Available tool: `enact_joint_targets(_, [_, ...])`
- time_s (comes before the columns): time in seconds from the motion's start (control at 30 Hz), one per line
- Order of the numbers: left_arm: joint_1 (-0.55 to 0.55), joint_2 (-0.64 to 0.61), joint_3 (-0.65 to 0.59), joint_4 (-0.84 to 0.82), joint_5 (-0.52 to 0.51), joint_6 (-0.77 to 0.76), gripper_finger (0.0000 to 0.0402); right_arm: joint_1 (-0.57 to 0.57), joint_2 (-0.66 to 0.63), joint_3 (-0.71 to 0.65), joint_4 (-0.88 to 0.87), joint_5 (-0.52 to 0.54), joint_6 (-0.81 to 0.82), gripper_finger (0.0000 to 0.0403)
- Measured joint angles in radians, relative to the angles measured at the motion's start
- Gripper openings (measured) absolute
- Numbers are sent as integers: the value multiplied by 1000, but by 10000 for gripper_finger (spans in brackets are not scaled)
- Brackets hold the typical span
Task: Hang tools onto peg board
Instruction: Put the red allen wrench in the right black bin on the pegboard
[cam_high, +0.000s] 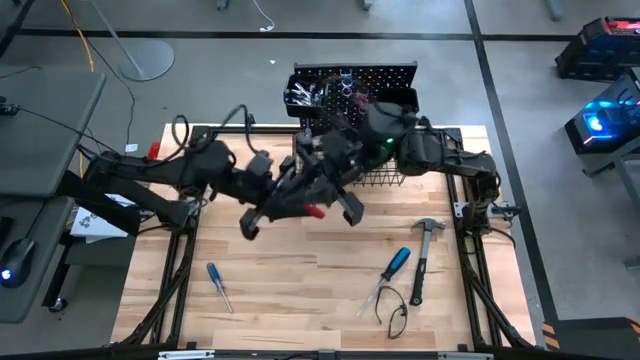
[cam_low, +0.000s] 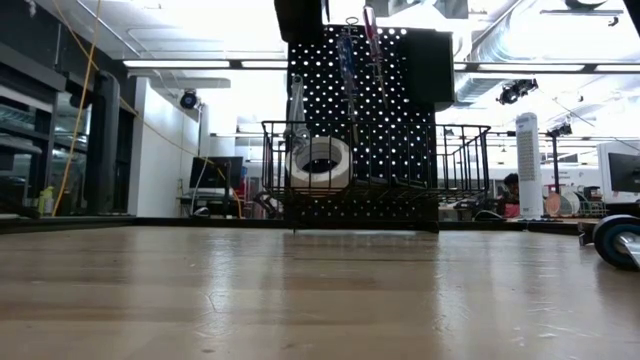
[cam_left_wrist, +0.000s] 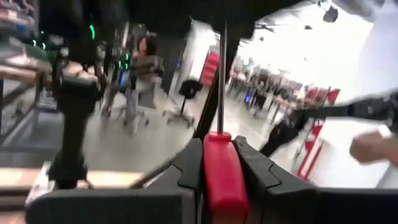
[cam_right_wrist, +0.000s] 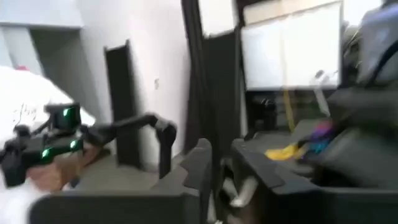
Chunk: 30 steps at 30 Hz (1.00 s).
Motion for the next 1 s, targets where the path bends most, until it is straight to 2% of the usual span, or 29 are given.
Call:
enact_joint_targets(0.2, [19,-56,4,-102,16,3,47,-15,-70,3,-7,90,-57,119])
enact_joint_targets(0.3, [28,-70,2,-269,-26,25,47,-20,-111,2,-70,126,-67,138])
enact_joint_targets(0.37, [34,-85,2,-418,-96,35,47,-21,-146,1,-149,141,-98,144])
enact_joint_targets(0.47, [49,-85,2,-588,-143,31,47,3,-190,5,-316,259,-126,145])
enact_joint_targets(0.6, [65,-34,29,-757,-162,25,47,64,-183,2,-625,473,-165,142])
enact_joint_targets(0.77, [69,96,156,-1000,-270,118,47,120,-111,-1,-963,677,-176,142])
enact_joint_targets(0.87, [63,172,232,-1061,-325,182,47,140,-55,1,-1046,736,-218,142])
enact_joint_targets(1.0, [61,231,298,-1072,-341,242,47,164,5,-1,-1040,805,-300,142])
